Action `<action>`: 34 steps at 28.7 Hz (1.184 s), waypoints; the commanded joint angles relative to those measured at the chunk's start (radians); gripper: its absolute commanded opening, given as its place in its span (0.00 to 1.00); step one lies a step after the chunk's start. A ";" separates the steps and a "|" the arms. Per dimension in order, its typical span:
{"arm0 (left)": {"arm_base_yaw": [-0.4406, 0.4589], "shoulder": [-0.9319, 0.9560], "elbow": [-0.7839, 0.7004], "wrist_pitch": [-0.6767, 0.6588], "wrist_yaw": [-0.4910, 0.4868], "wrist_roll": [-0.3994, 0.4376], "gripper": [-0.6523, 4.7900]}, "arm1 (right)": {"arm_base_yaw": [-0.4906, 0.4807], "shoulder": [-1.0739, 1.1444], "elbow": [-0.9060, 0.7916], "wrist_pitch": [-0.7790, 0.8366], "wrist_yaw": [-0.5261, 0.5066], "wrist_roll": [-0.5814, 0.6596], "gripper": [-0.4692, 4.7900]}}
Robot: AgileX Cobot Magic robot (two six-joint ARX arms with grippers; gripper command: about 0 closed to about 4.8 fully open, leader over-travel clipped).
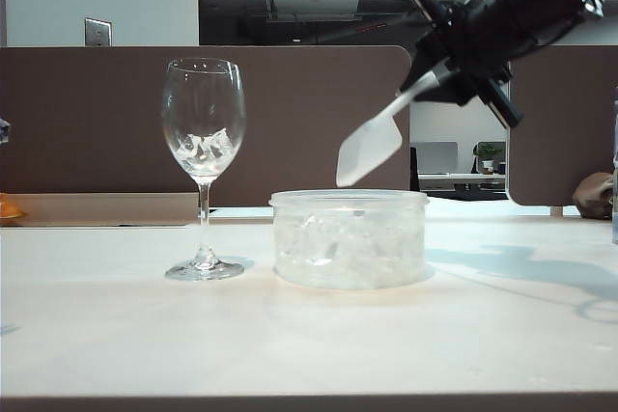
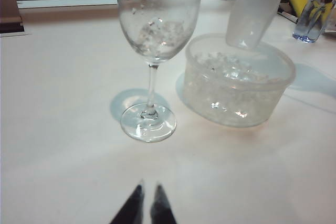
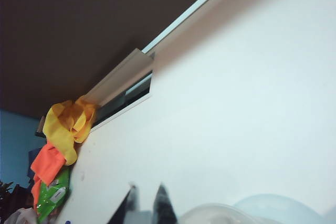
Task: Pick up an ice shovel filled with ice cubes and pour the ice from the shovel into the glass.
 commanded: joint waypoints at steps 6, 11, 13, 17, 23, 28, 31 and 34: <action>0.001 0.001 0.002 0.013 0.003 0.001 0.17 | 0.000 0.010 -0.119 0.076 0.025 0.001 0.09; 0.001 0.001 0.002 0.013 0.003 0.001 0.17 | 0.000 0.010 -0.168 0.087 0.056 0.035 0.09; 0.001 0.001 0.002 0.013 0.003 0.001 0.17 | 0.000 0.010 -0.183 0.087 0.056 0.036 0.09; 0.001 0.001 0.002 0.013 0.003 0.001 0.17 | 0.001 0.010 -0.199 0.087 0.054 0.060 0.09; 0.001 0.001 0.002 0.013 0.003 0.001 0.17 | 0.002 0.009 -0.202 0.087 0.054 0.084 0.40; 0.001 0.001 0.002 0.013 0.003 0.001 0.17 | 0.002 0.001 -0.203 0.077 0.055 0.093 0.64; 0.001 0.001 0.002 0.013 0.003 0.001 0.17 | 0.002 -0.029 -0.216 0.071 0.089 0.097 0.73; 0.001 0.001 0.002 0.013 0.003 0.001 0.17 | 0.002 -0.077 -0.260 0.072 0.151 0.103 0.73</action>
